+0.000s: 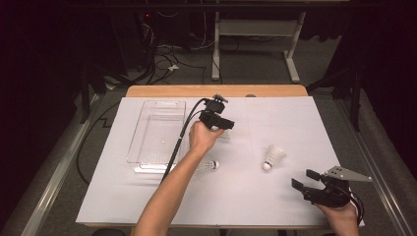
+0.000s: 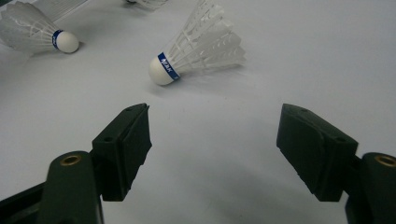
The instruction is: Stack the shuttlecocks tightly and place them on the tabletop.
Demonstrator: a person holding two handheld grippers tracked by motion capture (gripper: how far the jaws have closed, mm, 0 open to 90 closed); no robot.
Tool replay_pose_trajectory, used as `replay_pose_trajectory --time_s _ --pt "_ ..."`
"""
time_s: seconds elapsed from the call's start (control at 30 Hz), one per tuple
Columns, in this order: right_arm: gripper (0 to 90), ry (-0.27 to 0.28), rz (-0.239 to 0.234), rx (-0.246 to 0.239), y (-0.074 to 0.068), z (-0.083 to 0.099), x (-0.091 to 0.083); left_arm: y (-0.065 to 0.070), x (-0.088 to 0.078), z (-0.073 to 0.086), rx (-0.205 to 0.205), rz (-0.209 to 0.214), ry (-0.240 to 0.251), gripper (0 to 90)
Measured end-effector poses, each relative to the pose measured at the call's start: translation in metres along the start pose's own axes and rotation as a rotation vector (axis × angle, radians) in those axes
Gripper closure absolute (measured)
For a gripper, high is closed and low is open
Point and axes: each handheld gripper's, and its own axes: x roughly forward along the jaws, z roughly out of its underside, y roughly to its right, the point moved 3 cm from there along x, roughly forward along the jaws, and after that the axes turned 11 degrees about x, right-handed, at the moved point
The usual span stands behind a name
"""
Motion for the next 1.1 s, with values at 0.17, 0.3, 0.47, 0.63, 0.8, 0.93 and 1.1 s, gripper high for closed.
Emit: replay_pose_trajectory --time_s 0.17,0.3,0.47,0.63,0.8,0.93,1.1 --pt "26.4 0.000 -0.002 -0.004 0.000 0.000 0.000 0.005 -0.007 0.002 0.015 0.005 0.016 37.4" --pt "26.4 0.001 0.000 -0.003 0.000 0.000 0.000 0.007 -0.012 0.006 0.018 0.009 0.022 36.8" --pt "26.4 0.000 0.003 -0.005 -0.001 0.000 0.000 0.008 -0.022 0.012 0.027 0.011 0.029 36.3" --pt "26.4 0.000 0.006 -0.001 -0.001 0.000 0.000 0.009 -0.031 0.019 0.027 0.013 0.040 36.1" --pt "26.4 0.000 0.010 -0.001 -0.001 0.000 0.000 0.009 -0.036 0.024 0.033 0.016 0.048 36.0" --pt "26.4 0.002 0.012 0.001 -0.001 0.000 0.000 0.011 -0.039 0.027 0.038 0.018 0.052 36.0" --pt "26.3 0.001 0.012 0.000 -0.001 0.000 0.000 0.014 -0.041 0.033 0.043 0.021 0.054 36.0"
